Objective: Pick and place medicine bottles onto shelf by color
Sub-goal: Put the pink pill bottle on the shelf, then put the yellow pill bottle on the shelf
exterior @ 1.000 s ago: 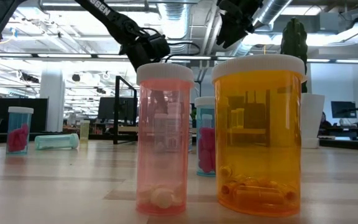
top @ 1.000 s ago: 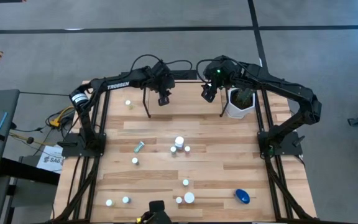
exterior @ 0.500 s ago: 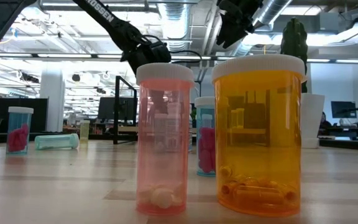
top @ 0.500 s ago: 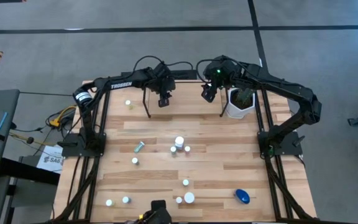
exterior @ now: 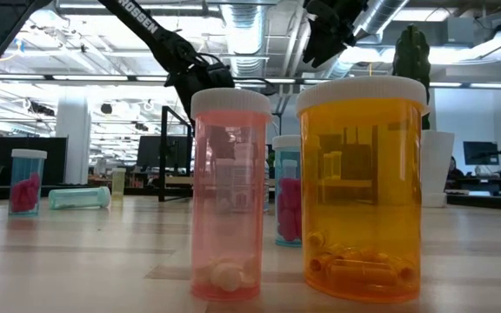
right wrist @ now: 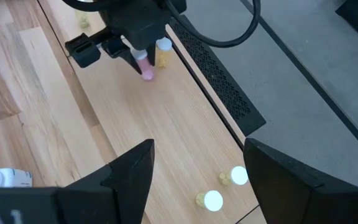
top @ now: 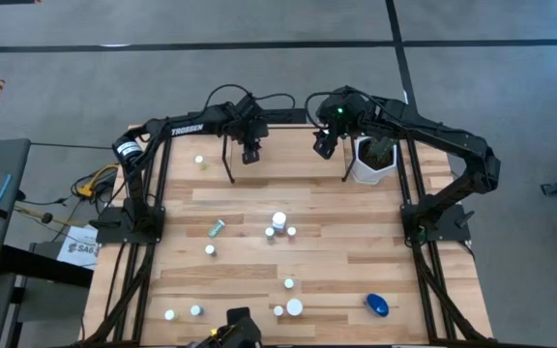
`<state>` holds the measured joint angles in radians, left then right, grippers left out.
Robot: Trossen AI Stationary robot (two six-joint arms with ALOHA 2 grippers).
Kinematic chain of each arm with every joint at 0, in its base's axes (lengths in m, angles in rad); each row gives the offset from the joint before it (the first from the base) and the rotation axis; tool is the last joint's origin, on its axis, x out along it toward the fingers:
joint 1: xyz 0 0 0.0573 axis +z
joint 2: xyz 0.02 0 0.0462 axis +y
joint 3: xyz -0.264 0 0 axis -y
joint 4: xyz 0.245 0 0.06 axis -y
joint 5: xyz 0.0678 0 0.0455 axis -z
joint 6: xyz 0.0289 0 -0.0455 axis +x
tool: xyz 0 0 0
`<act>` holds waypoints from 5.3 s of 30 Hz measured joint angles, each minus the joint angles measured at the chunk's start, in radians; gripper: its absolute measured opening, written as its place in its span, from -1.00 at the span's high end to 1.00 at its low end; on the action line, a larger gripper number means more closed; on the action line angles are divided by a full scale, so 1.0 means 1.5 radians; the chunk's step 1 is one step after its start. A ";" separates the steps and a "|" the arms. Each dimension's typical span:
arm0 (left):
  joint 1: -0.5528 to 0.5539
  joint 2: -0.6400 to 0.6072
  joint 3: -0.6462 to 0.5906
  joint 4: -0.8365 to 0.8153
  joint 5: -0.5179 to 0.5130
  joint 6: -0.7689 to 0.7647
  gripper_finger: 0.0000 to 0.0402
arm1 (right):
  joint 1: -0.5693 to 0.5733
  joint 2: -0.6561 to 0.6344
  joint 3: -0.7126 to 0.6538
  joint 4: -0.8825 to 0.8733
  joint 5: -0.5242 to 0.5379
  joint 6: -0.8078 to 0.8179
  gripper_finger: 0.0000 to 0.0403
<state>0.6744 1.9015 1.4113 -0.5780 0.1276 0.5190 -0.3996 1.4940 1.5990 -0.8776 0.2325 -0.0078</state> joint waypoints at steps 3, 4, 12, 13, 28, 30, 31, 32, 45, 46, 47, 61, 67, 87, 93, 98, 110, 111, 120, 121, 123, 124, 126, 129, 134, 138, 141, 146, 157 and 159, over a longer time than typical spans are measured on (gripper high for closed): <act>0.000 0.000 0.001 -0.005 0.002 -0.002 0.44 | 0.000 0.000 0.000 0.000 0.000 0.000 -0.34; 0.000 0.000 0.005 -0.014 0.002 -0.002 0.44 | 0.000 0.000 0.000 0.000 0.000 0.000 -0.34; -0.003 0.001 0.065 -0.074 -0.012 0.007 0.44 | 0.000 0.000 0.000 0.000 0.000 0.000 -0.34; -0.005 0.001 0.068 -0.077 -0.017 0.008 0.44 | 0.000 0.000 0.000 0.000 0.000 0.000 -0.34; -0.009 0.001 0.070 -0.107 -0.030 0.005 0.44 | 0.000 0.000 0.000 0.000 0.000 0.000 -0.34; -0.009 0.001 0.070 -0.110 -0.030 0.005 0.44 | 0.000 0.000 0.000 0.000 0.000 0.000 -0.34; -0.009 0.001 0.070 -0.112 -0.030 0.003 0.44 | 0.000 0.000 0.000 0.000 0.000 0.000 -0.34; -0.009 0.001 0.070 -0.114 -0.030 0.002 0.44 | 0.000 0.000 0.000 0.000 0.000 0.000 -0.34; -0.006 0.015 0.070 -0.128 -0.024 0.016 0.44 | 0.000 0.000 0.000 0.000 0.000 0.000 -0.34; -0.006 0.016 0.070 -0.131 -0.024 0.016 0.44 | 0.000 0.000 0.000 0.000 0.000 0.000 -0.34; -0.006 0.017 0.070 -0.136 -0.024 0.016 0.44 | 0.000 0.000 0.000 0.000 0.000 0.000 -0.34; 0.005 0.016 0.070 -0.123 -0.040 0.023 0.44 | 0.000 0.000 0.000 0.000 0.000 0.000 -0.34; 0.010 0.018 0.070 -0.131 -0.040 0.007 0.44 | 0.000 0.000 0.000 0.000 0.000 0.000 -0.34; 0.010 0.021 0.070 -0.119 -0.060 -0.035 0.31 | 0.000 0.000 0.000 0.000 0.000 0.000 -0.34; 0.010 0.021 0.076 -0.118 -0.060 -0.035 0.24 | 0.000 0.000 0.000 0.000 0.000 0.000 -0.34; 0.009 0.021 0.106 -0.144 -0.060 -0.037 0.23 | 0.000 0.000 0.000 0.000 0.000 0.000 -0.34; -0.005 0.020 0.203 -0.277 -0.089 -0.046 0.23 | 0.000 0.000 0.000 0.000 0.000 0.000 -0.34; -0.009 0.019 0.213 -0.291 -0.091 -0.047 0.23 | 0.000 0.000 0.000 0.000 0.000 0.000 -0.34; -0.028 -0.085 0.224 -0.366 -0.075 -0.090 0.23 | 0.000 0.000 0.000 0.000 0.000 0.000 -0.34; -0.031 -0.104 0.215 -0.372 -0.081 -0.101 0.23 | 0.000 0.000 0.000 0.000 0.000 0.000 -0.34; -0.039 -0.148 0.187 -0.372 -0.104 -0.121 0.23 | 0.000 0.000 0.000 0.000 0.000 0.000 -0.34; -0.042 -0.173 0.169 -0.371 -0.116 -0.133 0.23 | 0.000 0.000 0.000 0.000 0.000 0.000 -0.34; -0.049 -0.225 0.128 -0.369 -0.141 -0.167 0.23 | 0.000 0.000 0.000 0.000 0.000 0.000 -0.34; -0.058 -0.303 0.050 -0.364 -0.188 -0.239 0.23 | 0.000 0.000 0.000 0.000 0.000 0.000 -0.34; -0.064 -0.407 -0.087 -0.346 -0.249 -0.371 0.23 | 0.000 0.000 0.000 0.000 0.000 0.000 -0.34; -0.063 -0.437 -0.172 -0.345 -0.280 -0.463 0.23 | 0.000 0.000 0.000 0.000 0.000 0.000 -0.34; -0.063 -0.439 -0.215 -0.343 -0.309 -0.519 0.23 | 0.000 0.000 0.000 0.000 0.000 0.000 -0.34; -0.056 -0.439 -0.264 -0.325 -0.319 -0.573 0.23 | 0.000 0.000 0.000 0.000 0.000 0.000 -0.34; 0.003 -0.439 -0.322 -0.237 -0.300 -0.567 0.15 | 0.000 0.000 0.000 0.000 0.000 0.000 -0.34; 0.016 -0.439 -0.332 -0.214 -0.286 -0.552 0.08 | 0.000 0.000 0.000 0.000 0.000 0.000 -0.34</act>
<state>0.6980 1.2434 0.9129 -0.8992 -0.3012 -0.3092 -0.3996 1.4940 1.5990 -0.8776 0.2325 -0.0082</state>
